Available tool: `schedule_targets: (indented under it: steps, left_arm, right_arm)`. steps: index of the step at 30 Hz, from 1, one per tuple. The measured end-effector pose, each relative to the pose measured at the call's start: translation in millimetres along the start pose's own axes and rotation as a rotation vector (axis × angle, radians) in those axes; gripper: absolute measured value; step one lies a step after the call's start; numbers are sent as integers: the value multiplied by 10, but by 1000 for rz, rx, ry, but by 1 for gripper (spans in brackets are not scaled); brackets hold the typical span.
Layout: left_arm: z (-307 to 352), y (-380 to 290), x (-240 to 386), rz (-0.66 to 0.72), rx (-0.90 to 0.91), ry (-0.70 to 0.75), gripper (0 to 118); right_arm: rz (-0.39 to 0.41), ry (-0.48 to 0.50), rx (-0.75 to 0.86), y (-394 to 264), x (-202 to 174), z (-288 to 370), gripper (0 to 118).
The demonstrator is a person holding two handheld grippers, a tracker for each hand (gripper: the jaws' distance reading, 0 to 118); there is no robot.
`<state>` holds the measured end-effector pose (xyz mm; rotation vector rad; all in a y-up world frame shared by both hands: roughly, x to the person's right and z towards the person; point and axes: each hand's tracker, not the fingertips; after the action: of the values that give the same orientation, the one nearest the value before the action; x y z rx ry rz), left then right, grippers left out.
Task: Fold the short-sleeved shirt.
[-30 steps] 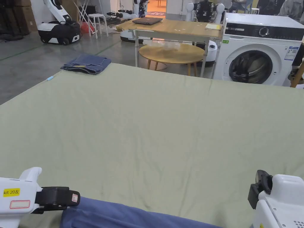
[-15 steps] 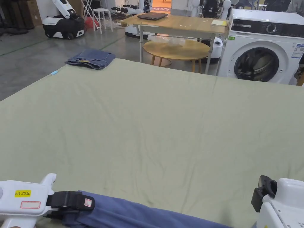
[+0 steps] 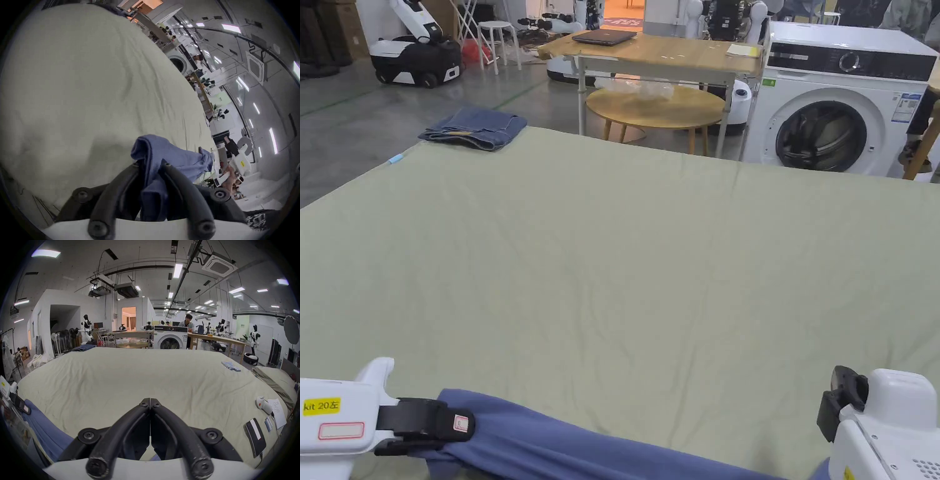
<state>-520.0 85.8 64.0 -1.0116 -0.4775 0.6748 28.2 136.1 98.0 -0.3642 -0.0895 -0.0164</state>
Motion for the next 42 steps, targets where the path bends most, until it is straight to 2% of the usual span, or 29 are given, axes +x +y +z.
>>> schedule_targets:
  steps: [3,8,13,16,20,24,29,34,38,40,41,42]
  left_arm:
    - [172,108,152,-49,15,39,9]
    - [453,273,199,-76,24,213,9]
    - [400,164,596,-107,1,267,9]
    - [314,90,871,-117,-25,219,9]
    - [182,57,1048,-82,-65,25,9]
    - [-191,-44,1401,-122,-138,-35,9]
    - [-942,-262,1717,-115,-258,-19,9]
    - [-1718,-423,1653,-118,-380,123,9]
    - [-1926,-542,1685,-93,-379,154,9]
    - [-1916,-529,1701,-90,-371,158,15]
    - [-1880,-516,1709,-99,-367,149,24]
    - [-1841,-505,1726,-89,-366,98,39]
  right_arm:
    - [-1,-1,-1,7,9,1,0]
    - [0,-3,5,14,19,10,0]
    - [-4,1,1,13,17,15,0]
    - [-4,4,-3,7,16,18,0]
    - [-2,5,-3,4,25,33,0]
    - [-5,2,-5,-1,41,40,0]
    - [-8,-5,-10,-13,68,58,0]
    - [-4,-19,-16,-29,124,85,0]
    - [-5,-30,-24,-43,167,104,0]
    - [-5,-34,-28,-58,176,104,0]
    - [-5,-33,-30,-63,178,106,0]
    - [-5,-33,-33,-67,179,106,0]
